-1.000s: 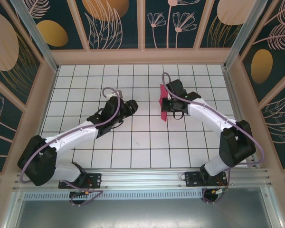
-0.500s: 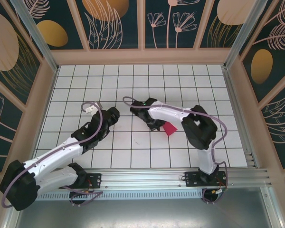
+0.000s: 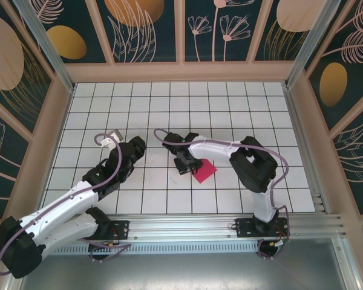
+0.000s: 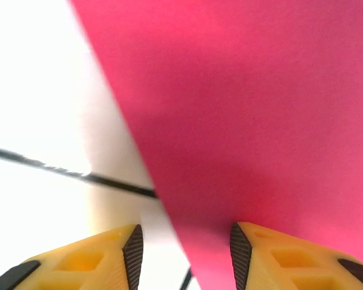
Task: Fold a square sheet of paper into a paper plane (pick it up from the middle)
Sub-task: Turn over the paper at the center of the table, then third fold the triangle at the center of the table.
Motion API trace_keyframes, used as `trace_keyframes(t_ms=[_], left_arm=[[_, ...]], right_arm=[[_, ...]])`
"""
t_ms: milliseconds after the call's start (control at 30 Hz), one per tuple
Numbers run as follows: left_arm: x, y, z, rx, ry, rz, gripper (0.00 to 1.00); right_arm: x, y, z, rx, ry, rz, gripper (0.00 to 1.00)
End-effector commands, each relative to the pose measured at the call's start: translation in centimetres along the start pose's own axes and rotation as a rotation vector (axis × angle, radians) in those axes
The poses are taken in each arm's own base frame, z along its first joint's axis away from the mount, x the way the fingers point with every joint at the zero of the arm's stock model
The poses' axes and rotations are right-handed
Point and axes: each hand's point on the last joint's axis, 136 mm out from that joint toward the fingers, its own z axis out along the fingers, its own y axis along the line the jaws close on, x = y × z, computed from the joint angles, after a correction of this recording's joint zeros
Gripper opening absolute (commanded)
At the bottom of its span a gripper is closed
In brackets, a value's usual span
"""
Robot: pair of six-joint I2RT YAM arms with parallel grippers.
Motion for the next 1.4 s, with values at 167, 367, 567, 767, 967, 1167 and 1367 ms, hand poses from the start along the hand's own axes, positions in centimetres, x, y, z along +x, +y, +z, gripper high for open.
trace_keyframes(t_ms=[167, 367, 567, 767, 967, 1167, 1367], left_arm=[[3.1, -3.5, 1.8, 0.121, 0.153, 0.088, 0.44], [10.4, -7.5, 4.5, 0.282, 0.449, 0.089, 0.27], [17.3, -8.8, 6.7, 0.243, 0.656, 0.152, 0.24], [20.3, -7.9, 8.2, 0.179, 0.706, 0.154, 0.24], [21.9, -7.5, 8.5, 0.17, 0.75, 0.157, 0.26], [23.2, -6.3, 8.6, 0.142, 0.782, 0.173, 0.27], [23.8, -4.7, 9.3, 0.093, 0.783, 0.195, 0.25]], right_arm=[[-3.4, 2.7, -10.1, -0.506, -0.281, 0.052, 0.52], [-2.7, -2.9, -10.8, -0.634, -0.37, 0.211, 0.22], [-0.5, -2.6, -7.7, -0.734, -0.282, 0.234, 0.1], [1.7, -3.1, -3.0, -0.689, -0.178, 0.287, 0.08], [3.6, -3.6, 0.0, -0.655, -0.11, 0.326, 0.08], [2.2, -3.9, -2.9, -0.672, -0.194, 0.317, 0.16], [0.6, -8.7, -4.7, -0.593, -0.309, 0.337, 0.41]])
